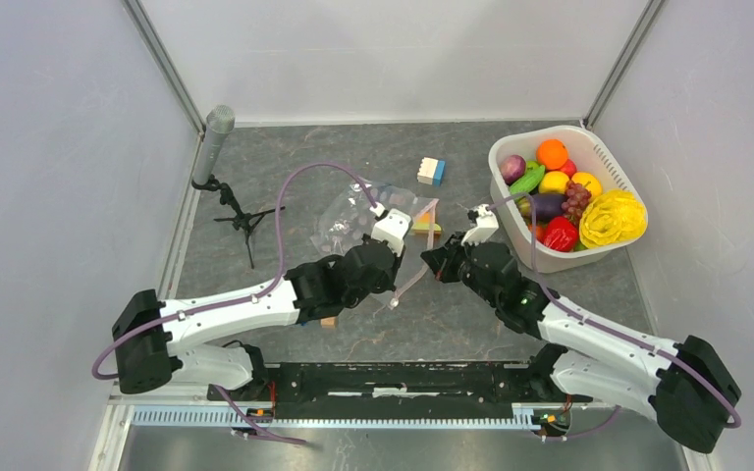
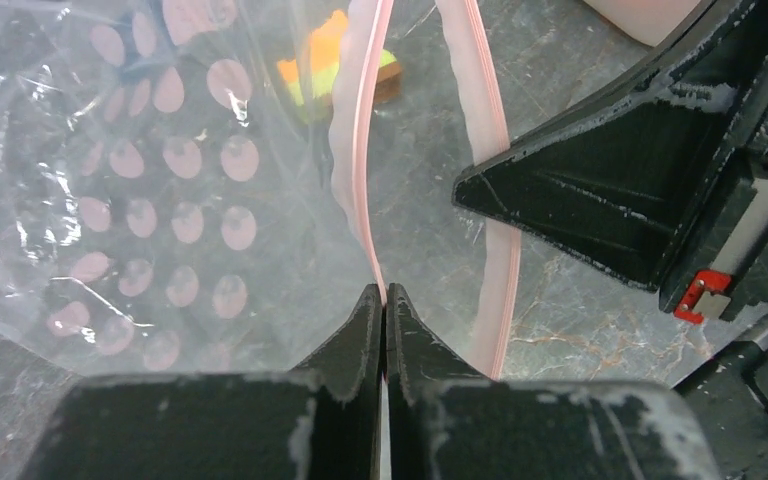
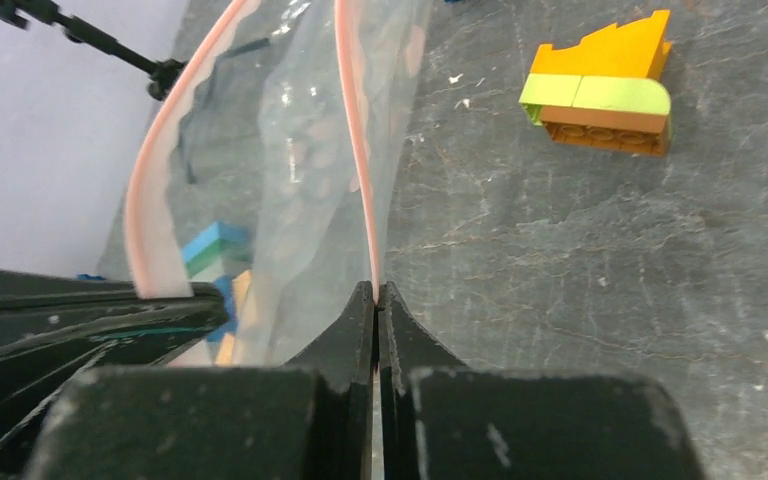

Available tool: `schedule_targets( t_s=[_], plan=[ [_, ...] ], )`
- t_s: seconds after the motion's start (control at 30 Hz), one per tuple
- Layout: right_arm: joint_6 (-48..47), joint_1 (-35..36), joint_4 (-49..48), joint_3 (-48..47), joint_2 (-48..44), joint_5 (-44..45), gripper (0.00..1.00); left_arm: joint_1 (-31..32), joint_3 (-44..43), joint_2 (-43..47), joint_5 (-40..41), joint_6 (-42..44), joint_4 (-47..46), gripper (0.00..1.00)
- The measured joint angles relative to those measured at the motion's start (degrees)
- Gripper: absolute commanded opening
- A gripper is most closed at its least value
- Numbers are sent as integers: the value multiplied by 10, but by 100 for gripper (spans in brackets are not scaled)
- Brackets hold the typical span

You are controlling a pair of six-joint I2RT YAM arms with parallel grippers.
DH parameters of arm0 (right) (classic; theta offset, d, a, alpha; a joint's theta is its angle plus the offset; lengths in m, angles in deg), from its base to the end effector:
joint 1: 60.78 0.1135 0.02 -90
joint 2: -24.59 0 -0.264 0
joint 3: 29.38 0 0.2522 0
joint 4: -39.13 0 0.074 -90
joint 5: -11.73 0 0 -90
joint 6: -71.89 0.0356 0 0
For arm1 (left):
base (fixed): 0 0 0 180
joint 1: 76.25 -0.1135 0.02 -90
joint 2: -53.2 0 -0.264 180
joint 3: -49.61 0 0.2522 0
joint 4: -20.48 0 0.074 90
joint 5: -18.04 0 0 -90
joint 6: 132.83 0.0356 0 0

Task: Place the food in the zip-top bag and seal the zipper
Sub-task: Open the zipper of the food storage bag at the center of the board.

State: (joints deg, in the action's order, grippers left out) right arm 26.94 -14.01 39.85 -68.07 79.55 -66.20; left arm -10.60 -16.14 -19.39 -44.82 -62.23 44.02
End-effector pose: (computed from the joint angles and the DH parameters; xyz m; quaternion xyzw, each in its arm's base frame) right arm 0.1524 0.1513 0.2272 0.0505 0.8002 0.3661 0.4723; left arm 0.1313 -0.2508 0.2819 0.2240 0.8215 -0.1766 0.4938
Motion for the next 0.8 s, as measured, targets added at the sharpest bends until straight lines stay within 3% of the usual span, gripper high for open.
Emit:
schedule_targets(
  t_s=[0.37,0.63,0.8],
  plan=[
    [-122,-66,145,-87,64,5,0,-3,-78,17,72,1,128,2],
    [-172,-71,155,-99,91,-42,5,-3,-79,17,78,0,159,2],
    [-194,-73,150,-99,84,-76,18,-3,-80,1,78,-1,160,2]
  ],
)
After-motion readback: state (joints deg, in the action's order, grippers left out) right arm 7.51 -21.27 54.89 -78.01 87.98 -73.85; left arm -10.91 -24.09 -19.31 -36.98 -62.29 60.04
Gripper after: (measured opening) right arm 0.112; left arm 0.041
